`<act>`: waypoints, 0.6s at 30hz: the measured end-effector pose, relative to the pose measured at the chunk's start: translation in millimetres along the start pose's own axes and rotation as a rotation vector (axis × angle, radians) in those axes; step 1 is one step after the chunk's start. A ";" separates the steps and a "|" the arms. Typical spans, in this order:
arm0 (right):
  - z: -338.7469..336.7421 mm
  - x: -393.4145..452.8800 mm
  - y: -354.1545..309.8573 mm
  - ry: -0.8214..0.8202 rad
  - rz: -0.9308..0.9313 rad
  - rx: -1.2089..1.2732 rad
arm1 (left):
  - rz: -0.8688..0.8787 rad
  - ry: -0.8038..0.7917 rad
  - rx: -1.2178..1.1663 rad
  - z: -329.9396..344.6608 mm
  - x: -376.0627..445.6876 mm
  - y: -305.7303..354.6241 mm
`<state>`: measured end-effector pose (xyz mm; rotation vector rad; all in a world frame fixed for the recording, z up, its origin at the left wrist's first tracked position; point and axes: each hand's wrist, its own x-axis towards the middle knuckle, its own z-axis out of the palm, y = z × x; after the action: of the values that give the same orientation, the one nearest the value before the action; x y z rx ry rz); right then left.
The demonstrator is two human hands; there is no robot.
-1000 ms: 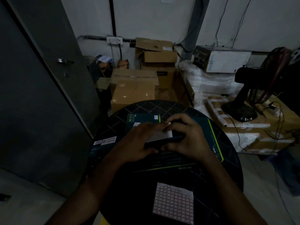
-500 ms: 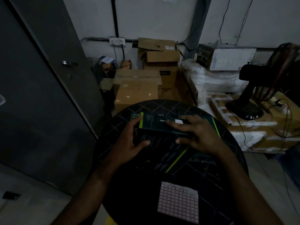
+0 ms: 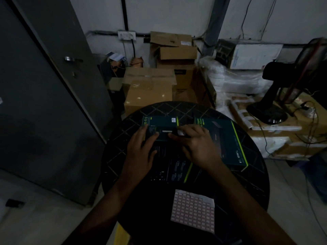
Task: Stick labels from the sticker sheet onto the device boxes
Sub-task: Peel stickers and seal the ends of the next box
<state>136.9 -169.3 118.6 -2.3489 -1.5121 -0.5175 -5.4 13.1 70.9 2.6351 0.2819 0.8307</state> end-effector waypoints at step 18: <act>12.4 -43.6 22.4 0.415 0.396 0.258 | 0.139 -0.129 0.498 -3.8 -3.4 24.9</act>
<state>142.4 -208.0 86.6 -2.0957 -0.8482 -0.6163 -8.3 -9.5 82.0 3.1895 0.3057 0.6973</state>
